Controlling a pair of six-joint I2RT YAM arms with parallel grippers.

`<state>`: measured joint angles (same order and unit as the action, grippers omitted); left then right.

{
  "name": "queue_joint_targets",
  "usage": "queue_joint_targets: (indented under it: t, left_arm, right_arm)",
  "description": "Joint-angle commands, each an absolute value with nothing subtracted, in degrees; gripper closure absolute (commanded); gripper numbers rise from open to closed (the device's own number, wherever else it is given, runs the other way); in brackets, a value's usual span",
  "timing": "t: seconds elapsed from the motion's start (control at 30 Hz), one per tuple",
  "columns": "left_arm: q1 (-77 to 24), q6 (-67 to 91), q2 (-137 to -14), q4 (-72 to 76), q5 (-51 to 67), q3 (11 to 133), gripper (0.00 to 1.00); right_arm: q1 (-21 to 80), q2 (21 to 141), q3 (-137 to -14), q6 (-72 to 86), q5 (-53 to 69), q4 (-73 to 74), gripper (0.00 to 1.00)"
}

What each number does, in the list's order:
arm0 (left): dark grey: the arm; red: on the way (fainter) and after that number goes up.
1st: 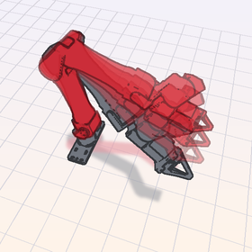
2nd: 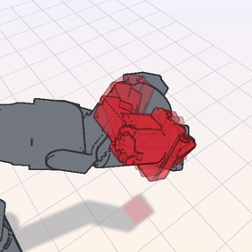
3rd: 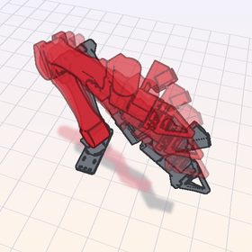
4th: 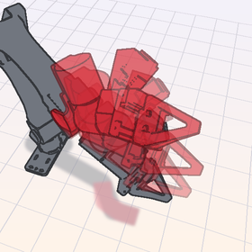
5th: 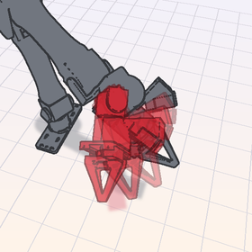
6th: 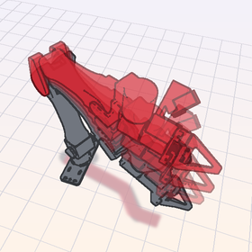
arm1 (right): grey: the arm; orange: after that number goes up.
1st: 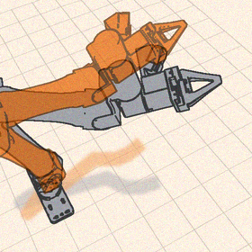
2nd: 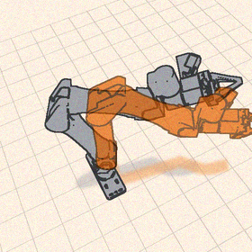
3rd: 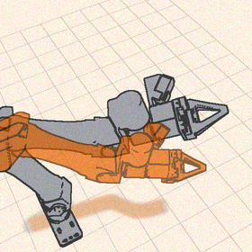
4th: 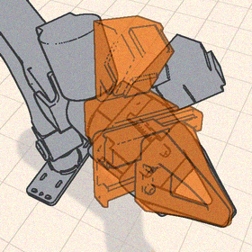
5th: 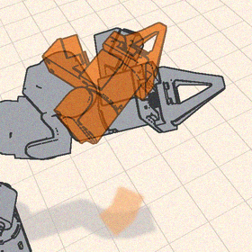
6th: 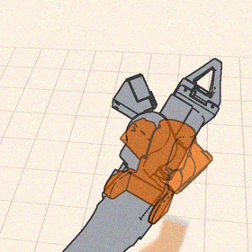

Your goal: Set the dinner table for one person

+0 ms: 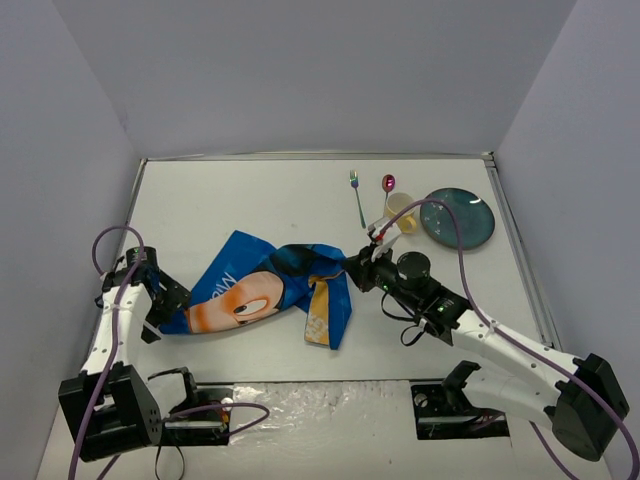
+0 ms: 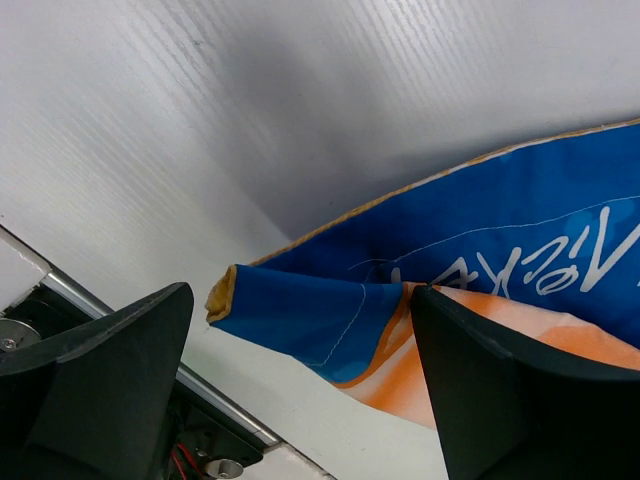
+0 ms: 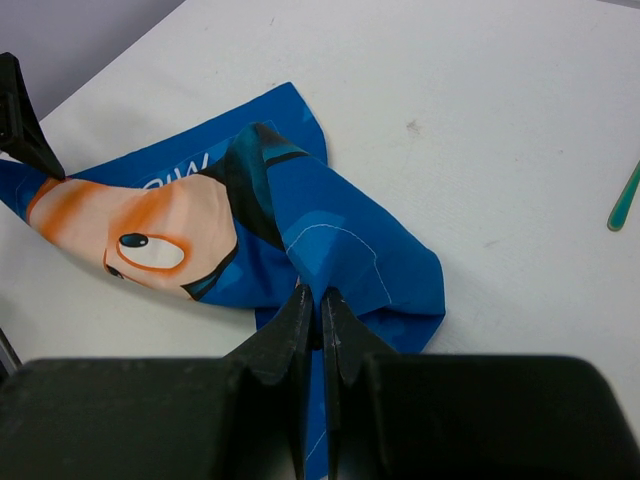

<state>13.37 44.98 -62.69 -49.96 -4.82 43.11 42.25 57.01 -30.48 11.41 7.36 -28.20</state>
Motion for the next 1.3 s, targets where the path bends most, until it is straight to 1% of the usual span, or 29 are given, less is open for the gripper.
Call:
queue_joint_targets:
  t: [0.0,0.2,0.3,0.4,0.47,0.57,0.6,0.67,0.8,0.93,1.0,1.1,1.17,1.2,1.27]
  left_arm:
    - [14.8,47.5,-61.7,-49.8,-6.5,43.4,0.18]
    - [16.7,48.3,-61.6,-48.7,-7.3,43.0,0.32]
    - [16.8,48.7,-61.8,-47.9,-6.5,42.3,0.45]
    - [16.8,48.9,-61.8,-46.9,-4.8,41.2,0.64]
    - [16.8,48.8,-61.8,-46.3,-3.6,40.6,0.71]
    - [16.8,48.8,-61.7,-45.7,-2.9,39.9,0.86]
    - [16.8,48.8,-61.7,-45.6,-2.8,39.8,0.89]
    - [16.8,48.7,-61.7,-45.3,-2.5,39.5,1.0]
    - [16.8,47.9,-60.9,-44.8,-2.0,41.4,1.0]
    - [16.8,45.8,-60.9,-42.5,-2.0,47.9,1.0]
    - [16.8,44.6,-62.3,-40.5,-2.7,52.7,1.0]
    - [16.8,43.4,-68.3,-37.9,-2.3,61.6,1.0]
    - [16.8,42.9,-71.7,-35.0,-1.0,70.4,1.0]
    - [16.8,42.9,-73.5,-34.6,-0.4,71.4,1.0]
    - [17.0,43.1,-79.0,-31.6,2.4,81.4,1.0]
  right_arm:
    - [43.1,54.7,-30.4,10.4,7.8,-31.3,1.0]
    - [43.2,53.2,-30.3,10.2,7.4,-30.5,1.0]
    - [43.2,52.8,-30.5,10.0,7.2,-30.1,1.0]
    - [43.4,52.3,-30.7,10.0,7.0,-29.6,1.0]
    - [43.4,52.2,-31.0,10.0,6.9,-29.3,1.0]
    - [43.5,52.0,-31.8,9.9,6.9,-28.4,1.0]
    - [43.5,51.9,-31.9,9.8,6.8,-28.2,1.0]
    - [43.6,51.5,-32.4,9.7,6.6,-27.8,1.0]
    - [43.6,51.9,-34.8,9.2,5.4,-25.9,1.0]
    - [43.6,55.2,-40.5,7.3,1.6,-23.1,1.0]
    - [43.5,58.1,-45.2,5.7,-2.9,-20.9,1.0]
    - [43.0,64.8,-53.0,1.0,-7.5,-19.5,1.0]
    - [41.7,68.9,-60.8,-2.8,-8.6,-19.7,1.0]
    - [41.6,71.1,-61.7,-3.9,-8.7,-19.9,1.0]
    - [39.3,78.2,-71.3,-7.3,-9.7,-20.6,1.0]
